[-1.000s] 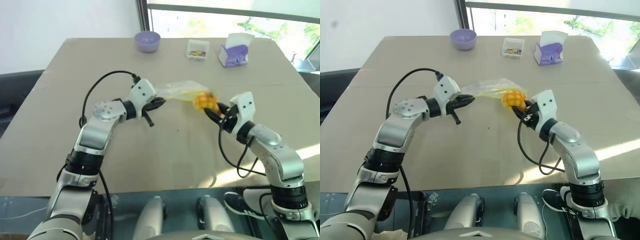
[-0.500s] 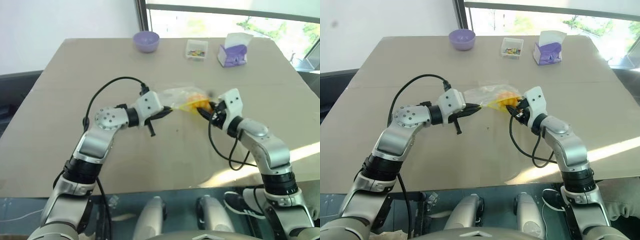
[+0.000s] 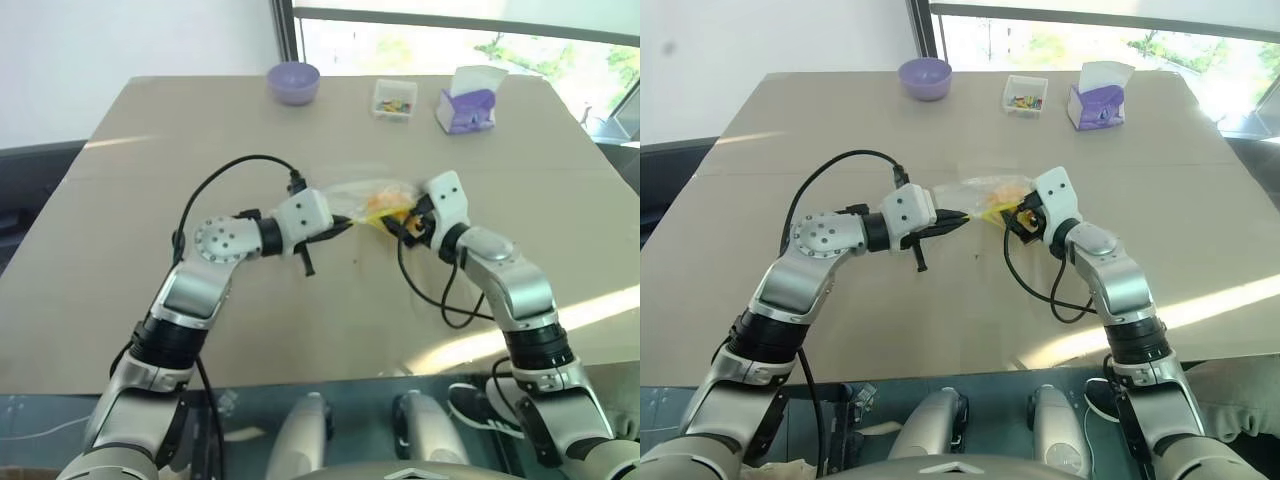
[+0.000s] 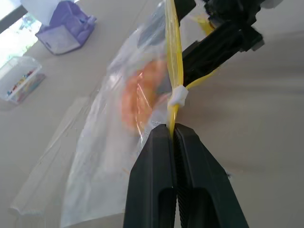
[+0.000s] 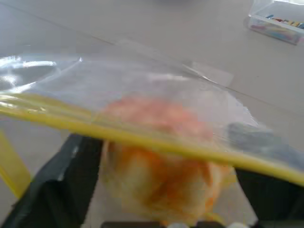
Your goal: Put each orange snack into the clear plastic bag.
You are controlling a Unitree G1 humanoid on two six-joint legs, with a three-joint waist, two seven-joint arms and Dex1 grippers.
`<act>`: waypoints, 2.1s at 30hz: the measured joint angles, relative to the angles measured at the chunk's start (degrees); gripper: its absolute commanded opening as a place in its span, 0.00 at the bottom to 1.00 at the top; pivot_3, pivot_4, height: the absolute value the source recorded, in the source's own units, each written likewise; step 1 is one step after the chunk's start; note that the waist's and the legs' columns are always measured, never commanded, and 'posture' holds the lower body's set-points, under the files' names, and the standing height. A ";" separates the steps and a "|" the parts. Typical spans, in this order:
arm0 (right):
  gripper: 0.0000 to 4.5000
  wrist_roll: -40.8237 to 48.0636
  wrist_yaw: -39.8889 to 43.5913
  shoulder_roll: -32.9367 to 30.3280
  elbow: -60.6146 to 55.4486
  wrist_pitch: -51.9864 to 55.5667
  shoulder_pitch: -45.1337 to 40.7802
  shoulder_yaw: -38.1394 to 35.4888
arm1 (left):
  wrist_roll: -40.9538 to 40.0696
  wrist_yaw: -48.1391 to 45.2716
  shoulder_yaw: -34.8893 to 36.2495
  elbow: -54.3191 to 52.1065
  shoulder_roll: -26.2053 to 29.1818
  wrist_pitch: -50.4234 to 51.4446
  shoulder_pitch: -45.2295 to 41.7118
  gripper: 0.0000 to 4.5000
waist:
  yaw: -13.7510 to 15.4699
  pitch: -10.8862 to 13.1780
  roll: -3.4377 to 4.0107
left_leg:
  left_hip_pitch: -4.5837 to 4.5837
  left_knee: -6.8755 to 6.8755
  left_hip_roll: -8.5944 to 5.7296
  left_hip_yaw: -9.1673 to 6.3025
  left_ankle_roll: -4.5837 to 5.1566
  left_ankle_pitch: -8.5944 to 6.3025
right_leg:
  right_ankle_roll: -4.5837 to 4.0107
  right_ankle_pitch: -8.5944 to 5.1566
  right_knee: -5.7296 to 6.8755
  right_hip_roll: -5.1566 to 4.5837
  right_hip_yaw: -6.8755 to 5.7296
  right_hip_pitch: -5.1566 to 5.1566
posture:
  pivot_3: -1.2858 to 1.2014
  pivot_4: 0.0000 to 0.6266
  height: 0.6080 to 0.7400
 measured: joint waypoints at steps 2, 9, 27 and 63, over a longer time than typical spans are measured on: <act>0.99 0.38 1.39 -1.35 -2.20 -0.02 1.16 -0.05 | 0.08 0.72 0.10 0.53 -0.02 1.46 -0.11 0.00 | 0.06 0.00 0.00 | 0.00 0.00 0.00 -0.01 0.01 -0.01 | 0.00 0.00 0.00 0.00 -0.01 0.00 | 0.52 0.24 1.00; 0.99 -0.38 10.26 -11.93 -13.96 -8.66 9.14 0.01 | 0.02 2.63 2.06 3.00 0.03 4.65 -1.54 0.00 | 0.07 0.00 0.00 | -0.01 0.00 0.00 -0.01 0.05 -0.03 | 0.01 -0.01 -0.05 -0.01 -0.03 0.01 | 0.52 0.24 1.00; 0.99 -28.28 7.48 -21.28 -4.09 -33.00 11.68 8.43 | -2.26 2.37 2.55 3.80 -0.18 6.77 -3.77 0.00 | 0.07 0.01 -0.01 | 0.00 0.02 -0.01 0.04 0.05 -0.03 | 0.01 -0.01 -0.04 -0.01 0.01 0.01 | 0.52 0.24 1.00; 0.01 -17.89 14.82 -25.10 -5.18 -30.33 0.69 -3.01 | -10.30 -3.10 8.28 9.48 1.05 0.41 -11.43 0.00 | 0.11 0.02 -0.01 | -0.02 0.03 -0.01 0.02 0.05 -0.03 | 0.00 0.00 -0.08 -0.02 -0.03 0.04 | 0.52 0.24 1.00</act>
